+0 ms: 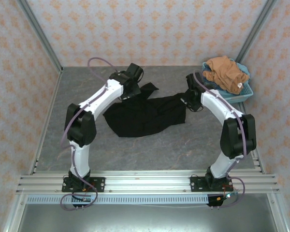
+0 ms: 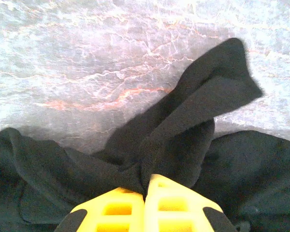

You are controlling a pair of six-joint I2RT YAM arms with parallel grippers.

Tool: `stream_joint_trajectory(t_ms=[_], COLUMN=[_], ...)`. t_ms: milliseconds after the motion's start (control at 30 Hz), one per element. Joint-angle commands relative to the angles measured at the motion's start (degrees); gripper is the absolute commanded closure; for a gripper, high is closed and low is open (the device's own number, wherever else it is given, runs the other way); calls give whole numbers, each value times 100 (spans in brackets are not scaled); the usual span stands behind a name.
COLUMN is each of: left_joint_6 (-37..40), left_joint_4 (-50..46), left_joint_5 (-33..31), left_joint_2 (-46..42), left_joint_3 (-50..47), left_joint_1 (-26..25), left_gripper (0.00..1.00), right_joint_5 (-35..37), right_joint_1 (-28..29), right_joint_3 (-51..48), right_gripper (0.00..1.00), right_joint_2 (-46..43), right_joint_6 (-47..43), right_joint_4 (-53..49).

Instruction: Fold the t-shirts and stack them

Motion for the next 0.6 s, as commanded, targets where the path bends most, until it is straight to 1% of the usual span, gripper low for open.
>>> stream_joint_trajectory(t_ms=[0,167,200,233,267,300,333,367,433,567], left_joint_6=[-175,-395,-461,-519,-578,-611,-613,-616,-624,-547], left_joint_4=[-58,24,92,176,267,444,711,928,1109,1267], left_joint_5=[-253,-260,-224,-185,-143,-46,124,260,375,505], left_joint_2=[-647,-1362,-1515,-1678,-1837,-2028,-2236,-2389,-2659,-2814], left_joint_3=[-504,-1890,-2211,-2515,-2759,-3046,-3298,-3520,-3798,-3869], left_joint_1=[32,58,63,62,62,58,58,55,49,76], left_gripper=[100,99,95,88,74,53,41,37,35,33], right_joint_5=[276,199,174,149,134,121,109,115,168,214], right_joint_1=[11,15,15,15,13,15,15,15,15,10], right_joint_3=[-34,-784,-1012,-1242,-1423,-1597,-1757,-1848,-2001,-1991], right_gripper=[100,100,100,100,100,100,100,100,100,100], right_joint_2=[-258,-666,-749,-827,-877,-914,-925,-923,-919,-816], right_joint_6=[-131,-274,-312,-357,-412,-466,-516,-549,-578,-587], right_joint_4=[-532,-695,-691,-669,-651,-651,-634,-626,-546,-475])
